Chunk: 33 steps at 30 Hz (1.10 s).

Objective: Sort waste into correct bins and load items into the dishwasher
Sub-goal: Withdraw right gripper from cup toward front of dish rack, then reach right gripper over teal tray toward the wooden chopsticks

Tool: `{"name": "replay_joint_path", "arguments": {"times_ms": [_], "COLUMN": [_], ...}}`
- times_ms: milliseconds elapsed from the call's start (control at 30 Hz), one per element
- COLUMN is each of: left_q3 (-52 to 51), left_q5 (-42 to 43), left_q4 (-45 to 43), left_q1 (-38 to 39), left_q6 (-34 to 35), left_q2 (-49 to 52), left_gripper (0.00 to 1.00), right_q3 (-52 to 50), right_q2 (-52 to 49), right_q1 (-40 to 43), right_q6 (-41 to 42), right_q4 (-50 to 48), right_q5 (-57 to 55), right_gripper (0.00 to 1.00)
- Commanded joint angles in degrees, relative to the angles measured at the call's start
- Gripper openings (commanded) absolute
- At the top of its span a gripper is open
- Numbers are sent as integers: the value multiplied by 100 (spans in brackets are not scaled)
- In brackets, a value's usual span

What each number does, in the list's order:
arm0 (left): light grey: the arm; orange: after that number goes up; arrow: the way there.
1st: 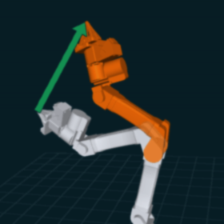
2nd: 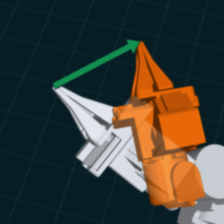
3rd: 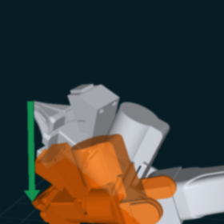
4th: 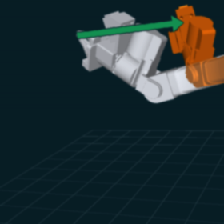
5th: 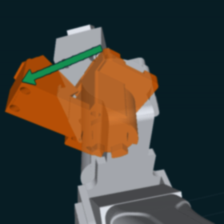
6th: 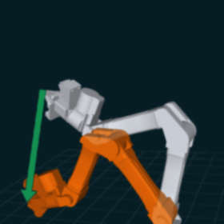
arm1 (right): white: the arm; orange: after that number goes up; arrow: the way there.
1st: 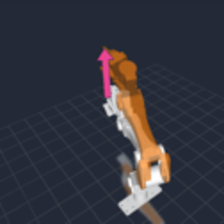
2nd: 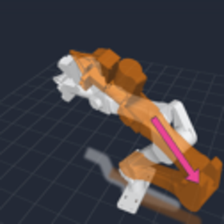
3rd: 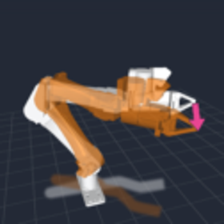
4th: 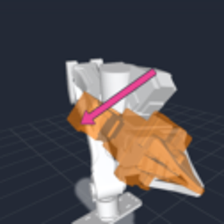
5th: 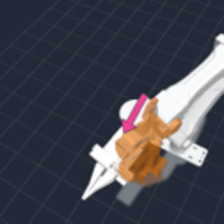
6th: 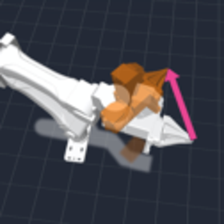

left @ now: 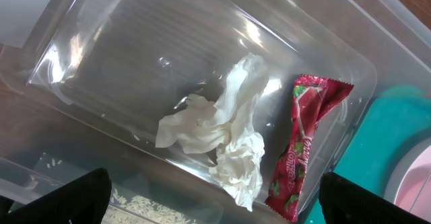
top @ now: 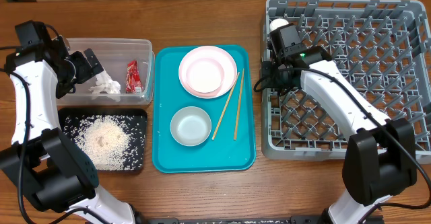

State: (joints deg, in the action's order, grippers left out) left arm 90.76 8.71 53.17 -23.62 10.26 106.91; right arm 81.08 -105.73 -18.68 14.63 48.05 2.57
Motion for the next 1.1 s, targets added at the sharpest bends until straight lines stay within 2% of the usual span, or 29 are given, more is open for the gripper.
{"name": "replay_joint_path", "arguments": {"times_ms": [0,333,1067], "left_q3": [90,90,90], "left_q5": [-33,-33,-35], "left_q4": [13,13,13], "left_q1": [44,44,44], "left_q6": [-107,-107,-107], "left_q2": [-195,-195,-195], "left_gripper": [100,100,100], "right_q3": [-31,-31,-31], "right_q2": [-48,-48,-48], "right_q1": [-87,-107,-376], "right_q6": [168,769,931], "right_q4": [90,61,46], "right_q5": [376,658,496], "right_gripper": [15,15,16]}}
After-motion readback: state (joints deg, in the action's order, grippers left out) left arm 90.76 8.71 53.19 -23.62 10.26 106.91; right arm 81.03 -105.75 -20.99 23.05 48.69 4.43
